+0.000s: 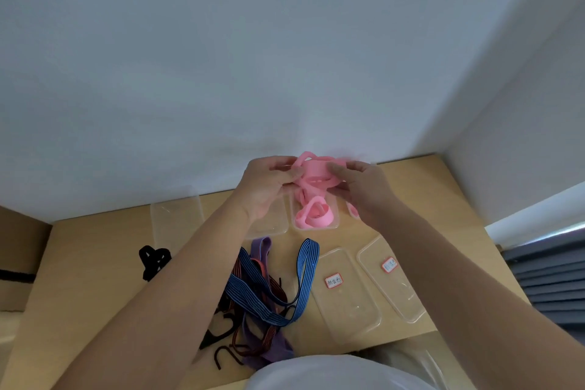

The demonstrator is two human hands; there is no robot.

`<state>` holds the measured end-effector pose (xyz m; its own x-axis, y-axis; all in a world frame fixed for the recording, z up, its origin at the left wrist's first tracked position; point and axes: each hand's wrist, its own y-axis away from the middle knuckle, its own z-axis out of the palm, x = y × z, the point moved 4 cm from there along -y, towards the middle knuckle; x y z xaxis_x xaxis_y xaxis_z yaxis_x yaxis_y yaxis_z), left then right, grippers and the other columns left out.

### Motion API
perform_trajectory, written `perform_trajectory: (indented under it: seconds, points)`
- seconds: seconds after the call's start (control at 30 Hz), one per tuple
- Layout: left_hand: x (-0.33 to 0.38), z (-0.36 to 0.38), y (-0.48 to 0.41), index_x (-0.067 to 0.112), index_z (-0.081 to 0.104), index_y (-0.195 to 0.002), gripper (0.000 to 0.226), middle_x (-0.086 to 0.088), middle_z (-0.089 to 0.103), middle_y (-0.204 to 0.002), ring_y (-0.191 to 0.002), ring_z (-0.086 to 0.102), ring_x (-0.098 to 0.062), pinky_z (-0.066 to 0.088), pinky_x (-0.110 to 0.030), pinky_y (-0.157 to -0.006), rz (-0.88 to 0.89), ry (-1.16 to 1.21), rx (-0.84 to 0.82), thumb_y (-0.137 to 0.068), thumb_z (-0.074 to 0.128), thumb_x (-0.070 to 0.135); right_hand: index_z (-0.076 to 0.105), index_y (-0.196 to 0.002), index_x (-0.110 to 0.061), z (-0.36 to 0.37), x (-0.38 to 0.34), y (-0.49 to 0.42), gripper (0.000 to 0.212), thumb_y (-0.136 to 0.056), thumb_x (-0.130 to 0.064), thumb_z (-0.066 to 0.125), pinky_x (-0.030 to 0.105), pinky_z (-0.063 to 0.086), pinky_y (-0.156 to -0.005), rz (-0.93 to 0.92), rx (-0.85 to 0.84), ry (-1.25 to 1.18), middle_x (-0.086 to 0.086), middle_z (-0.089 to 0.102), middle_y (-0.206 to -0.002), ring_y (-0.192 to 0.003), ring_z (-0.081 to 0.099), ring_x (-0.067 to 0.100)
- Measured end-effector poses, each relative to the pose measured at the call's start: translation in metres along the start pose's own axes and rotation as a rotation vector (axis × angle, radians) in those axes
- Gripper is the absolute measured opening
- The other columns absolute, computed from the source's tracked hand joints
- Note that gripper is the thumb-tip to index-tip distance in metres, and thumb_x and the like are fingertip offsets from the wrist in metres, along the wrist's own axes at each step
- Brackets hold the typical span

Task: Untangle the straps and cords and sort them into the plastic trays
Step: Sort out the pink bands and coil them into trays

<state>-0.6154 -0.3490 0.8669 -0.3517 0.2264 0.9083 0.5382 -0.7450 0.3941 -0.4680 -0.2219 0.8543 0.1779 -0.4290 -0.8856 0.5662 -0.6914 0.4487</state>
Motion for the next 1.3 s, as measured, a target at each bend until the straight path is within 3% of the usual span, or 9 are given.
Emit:
perform_trajectory:
  seconds: [0.13,0.33,0.43,0.53,0.67,0.73,0.87,1.03,1.3]
  points:
    - [-0.021,-0.003,-0.04,-0.004,0.068,-0.122,0.035,-0.023,0.072,-0.115,-0.099,0.074,-0.03,0.064,-0.036,-0.082,-0.071,-0.134,0.085,-0.088,0.076,0.001,0.07,-0.093,-0.005,0.001,0.027,-0.025,0.006,-0.092,-0.01,0.072,0.046,0.06,-0.089,0.113,0.107,-0.036,0.015,0.074,-0.096,-0.099,0.072,0.035]
    - [-0.037,0.002,-0.085,0.003,0.077,-0.105,0.023,-0.015,0.076,-0.104,-0.096,0.072,-0.023,0.059,-0.039,-0.09,-0.046,-0.481,-0.004,-0.082,0.081,0.007,0.072,-0.096,-0.006,0.001,0.057,-0.042,0.014,-0.095,-0.019,0.068,0.048,0.061,-0.086,0.216,0.187,0.086,0.015,0.075,-0.096,-0.094,0.073,0.036]
    - [-0.04,0.01,-0.098,0.01,0.073,-0.078,0.005,0.001,0.065,-0.073,-0.072,0.058,-0.013,0.046,-0.027,-0.067,0.012,-0.76,-0.012,-0.081,0.076,0.007,0.069,-0.097,0.009,0.0,0.063,-0.041,0.036,-0.095,-0.027,0.065,0.051,0.061,-0.082,0.247,0.112,0.406,0.016,0.076,-0.084,-0.078,0.076,0.033]
    - [-0.039,0.021,-0.109,0.018,0.057,-0.06,0.028,0.001,0.047,-0.055,-0.056,0.042,-0.018,0.032,-0.031,-0.054,0.06,-0.963,-0.044,-0.081,0.066,0.003,0.068,-0.081,0.003,-0.005,0.055,-0.036,0.044,-0.092,-0.039,0.062,0.037,0.058,-0.064,0.083,0.164,0.952,0.009,0.072,-0.074,-0.068,0.071,0.029]
    - [-0.034,0.029,-0.123,0.013,0.076,-0.09,0.016,-0.015,0.071,-0.089,-0.086,0.066,-0.032,0.051,-0.037,-0.077,0.12,-1.165,-0.055,-0.082,0.066,0.003,0.072,-0.105,-0.01,0.008,0.05,-0.034,0.021,-0.087,-0.018,0.067,0.039,0.052,-0.067,-0.486,0.201,1.215,0.007,0.068,-0.108,-0.092,0.065,0.031]
    - [-0.039,0.03,-0.124,0.013,0.075,-0.095,0.021,-0.015,0.073,-0.098,-0.097,0.067,-0.032,0.052,-0.034,-0.081,0.162,-1.274,-0.054,-0.081,0.064,0.003,0.073,-0.09,-0.01,0.02,0.061,-0.038,0.018,-0.072,-0.008,0.068,0.036,0.044,-0.057,-0.643,0.045,1.335,0.005,0.071,-0.093,-0.081,0.066,0.032]
    - [-0.058,0.029,-0.118,0.004,0.071,-0.1,0.016,-0.014,0.066,-0.103,-0.097,0.066,-0.031,0.044,-0.029,-0.069,0.143,-1.404,-0.094,-0.088,0.061,0.007,0.068,-0.089,-0.013,0.033,0.084,-0.043,0.014,-0.075,-0.013,0.064,0.034,0.029,-0.06,-0.557,-0.1,1.621,0.002,0.067,-0.085,-0.074,0.065,0.03]
    - [-0.065,0.034,-0.118,-0.001,0.063,-0.109,0.02,-0.014,0.059,-0.11,-0.1,0.062,-0.032,0.048,-0.041,-0.081,0.142,-1.385,-0.079,-0.096,0.048,0.003,0.064,-0.105,-0.014,0.04,0.08,-0.047,0.024,-0.086,-0.014,0.049,0.04,0.039,-0.082,-0.406,-0.206,1.705,0.004,0.067,-0.104,-0.106,0.054,0.03]
    - [-0.065,0.034,-0.113,0.003,0.048,-0.143,0.044,-0.019,0.043,-0.152,-0.138,0.045,-0.037,0.041,-0.047,-0.112,0.018,-1.211,-0.042,-0.1,0.04,0.011,0.065,-0.107,-0.013,0.048,0.069,-0.048,0.021,-0.09,-0.013,0.051,0.039,0.037,-0.082,-0.323,-0.332,1.739,0.002,0.064,-0.104,-0.108,0.055,0.027]
